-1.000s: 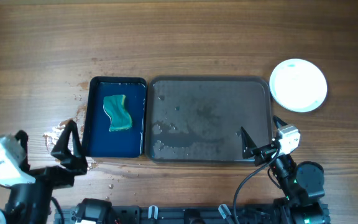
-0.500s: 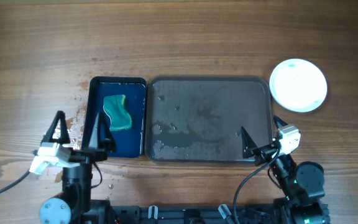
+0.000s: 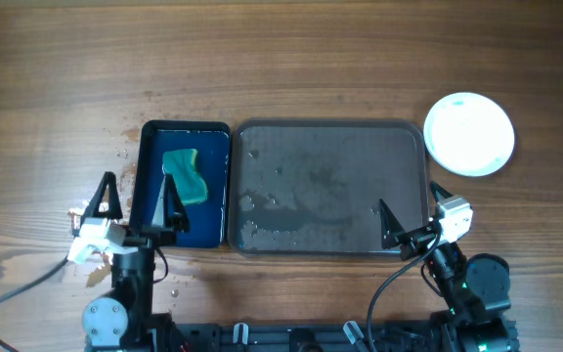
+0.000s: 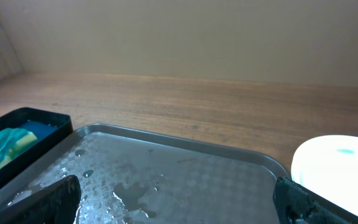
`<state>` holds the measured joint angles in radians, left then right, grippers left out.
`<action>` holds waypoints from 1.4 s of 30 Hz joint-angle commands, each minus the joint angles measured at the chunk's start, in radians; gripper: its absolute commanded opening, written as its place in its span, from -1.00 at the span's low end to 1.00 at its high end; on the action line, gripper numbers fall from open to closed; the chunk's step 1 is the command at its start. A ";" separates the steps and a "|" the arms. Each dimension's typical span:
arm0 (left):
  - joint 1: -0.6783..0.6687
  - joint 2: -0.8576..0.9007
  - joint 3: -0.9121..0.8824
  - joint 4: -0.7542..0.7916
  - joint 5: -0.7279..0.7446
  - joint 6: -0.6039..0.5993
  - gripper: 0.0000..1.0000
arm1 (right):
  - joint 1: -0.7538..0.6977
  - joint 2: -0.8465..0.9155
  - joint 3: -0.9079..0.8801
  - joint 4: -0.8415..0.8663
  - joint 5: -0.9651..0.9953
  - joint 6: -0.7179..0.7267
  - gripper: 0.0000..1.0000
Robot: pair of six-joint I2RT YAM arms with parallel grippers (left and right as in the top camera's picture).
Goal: Clean dirty plates on tray and stack at the side
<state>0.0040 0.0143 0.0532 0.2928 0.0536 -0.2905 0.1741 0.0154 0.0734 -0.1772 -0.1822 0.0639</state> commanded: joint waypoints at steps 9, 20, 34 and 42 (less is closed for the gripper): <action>0.007 -0.011 -0.048 -0.265 0.062 -0.010 1.00 | -0.004 -0.011 0.003 0.005 0.010 0.014 0.99; 0.007 -0.011 -0.048 -0.360 0.069 -0.010 1.00 | -0.005 -0.011 0.003 0.005 0.010 0.015 0.99; 0.007 -0.011 -0.048 -0.360 0.069 -0.010 1.00 | -0.004 -0.011 0.003 0.005 0.010 0.015 1.00; 0.007 -0.011 -0.047 -0.360 0.069 -0.010 1.00 | -0.005 -0.011 0.003 0.005 0.010 0.014 0.99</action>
<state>0.0040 0.0128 0.0067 -0.0578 0.1040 -0.2924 0.1741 0.0154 0.0734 -0.1776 -0.1818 0.0643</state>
